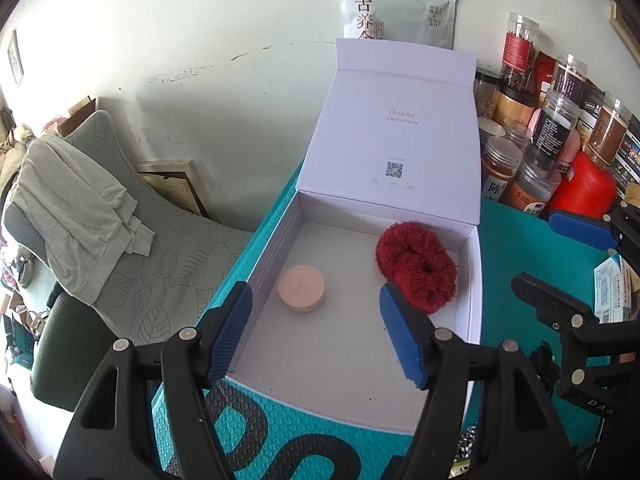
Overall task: Organize objects
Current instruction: 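Withdraw both tools from the box toward the hair accessories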
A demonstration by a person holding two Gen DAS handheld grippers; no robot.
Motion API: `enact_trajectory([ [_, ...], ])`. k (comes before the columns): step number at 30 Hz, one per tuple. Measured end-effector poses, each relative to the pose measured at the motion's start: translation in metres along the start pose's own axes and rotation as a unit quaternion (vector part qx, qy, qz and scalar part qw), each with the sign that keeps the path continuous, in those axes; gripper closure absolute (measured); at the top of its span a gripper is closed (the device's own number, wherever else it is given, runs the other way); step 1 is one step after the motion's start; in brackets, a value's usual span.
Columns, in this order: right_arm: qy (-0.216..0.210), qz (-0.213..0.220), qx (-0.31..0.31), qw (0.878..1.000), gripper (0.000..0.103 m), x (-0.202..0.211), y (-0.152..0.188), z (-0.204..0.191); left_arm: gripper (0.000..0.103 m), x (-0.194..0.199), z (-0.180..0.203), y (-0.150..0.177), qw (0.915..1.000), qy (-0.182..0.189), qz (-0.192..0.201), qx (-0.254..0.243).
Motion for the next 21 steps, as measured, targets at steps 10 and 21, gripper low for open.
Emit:
enact_trajectory([
  [10, 0.014, 0.022, -0.003, 1.0, 0.045, 0.05, 0.01, -0.004, 0.037, 0.063, 0.01, 0.014, 0.9996, 0.002, 0.026, 0.002],
  [21, 0.031, 0.043, -0.002, 0.999, 0.045, 0.102, 0.031, -0.012, 0.026, 0.124, 0.032, 0.036, 0.9984, -0.002, 0.054, -0.018],
])
Point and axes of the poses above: each gripper's, at about its wrist camera, not at the fingertips, and x roughly against the way its jaws point, z to its right, y to its underside, the point moved 6 cm from there along -x, roughly the way its jaws point, and after that the axes turned 2 degrees about -x, right-handed, at the moved point
